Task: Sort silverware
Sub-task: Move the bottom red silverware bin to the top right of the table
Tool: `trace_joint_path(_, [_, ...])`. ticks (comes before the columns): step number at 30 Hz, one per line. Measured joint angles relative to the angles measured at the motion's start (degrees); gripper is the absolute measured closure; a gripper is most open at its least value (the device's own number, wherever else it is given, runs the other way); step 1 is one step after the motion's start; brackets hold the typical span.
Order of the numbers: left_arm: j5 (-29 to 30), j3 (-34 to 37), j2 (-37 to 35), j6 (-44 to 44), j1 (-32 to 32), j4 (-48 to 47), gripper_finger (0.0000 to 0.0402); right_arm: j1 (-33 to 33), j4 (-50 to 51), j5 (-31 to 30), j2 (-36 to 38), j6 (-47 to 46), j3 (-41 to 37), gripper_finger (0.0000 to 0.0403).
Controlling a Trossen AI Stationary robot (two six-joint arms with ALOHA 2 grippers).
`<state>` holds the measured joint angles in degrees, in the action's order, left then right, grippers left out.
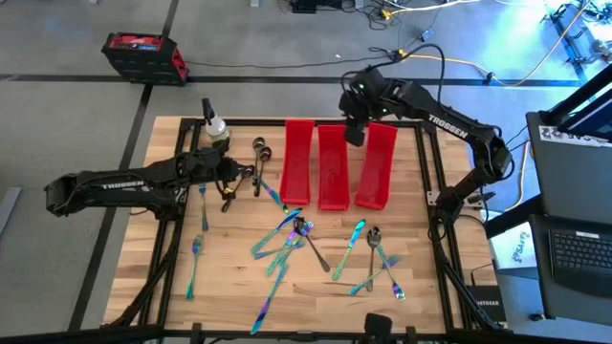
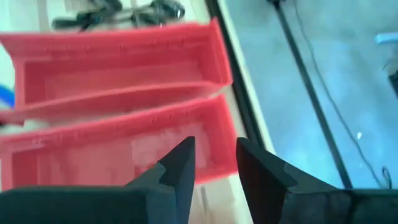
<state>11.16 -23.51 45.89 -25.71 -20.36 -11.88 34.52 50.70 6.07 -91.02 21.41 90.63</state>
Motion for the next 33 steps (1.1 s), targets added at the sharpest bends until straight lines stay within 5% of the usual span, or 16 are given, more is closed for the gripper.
trace_joint_path(7, [0.0,0.0,0.0,0.0,0.0,0.0,0.0402,0.0,-4.0,0.6,0.0,-1.7,-0.1,0.0302])
trace_joint_path(11, [0.0,0.0,0.0,0.0,0.0,0.1,0.0402,-0.9,-5.4,3.3,0.0,-16.4,-0.2,0.0302])
trace_joint_path(21, [0.0,0.0,0.0,0.0,0.0,-1.3,0.0402,-2.1,-17.9,3.0,-0.4,-31.1,-0.2,0.0302])
trace_joint_path(26, [0.0,0.0,0.0,0.0,0.0,-1.3,0.0402,-2.0,-18.9,2.0,-0.4,-46.4,-0.2,0.0302])
trace_joint_path(33, [0.0,0.0,0.0,0.0,0.0,-1.3,0.0402,-1.9,-18.1,6.5,-0.4,-48.6,-0.3,0.0302])
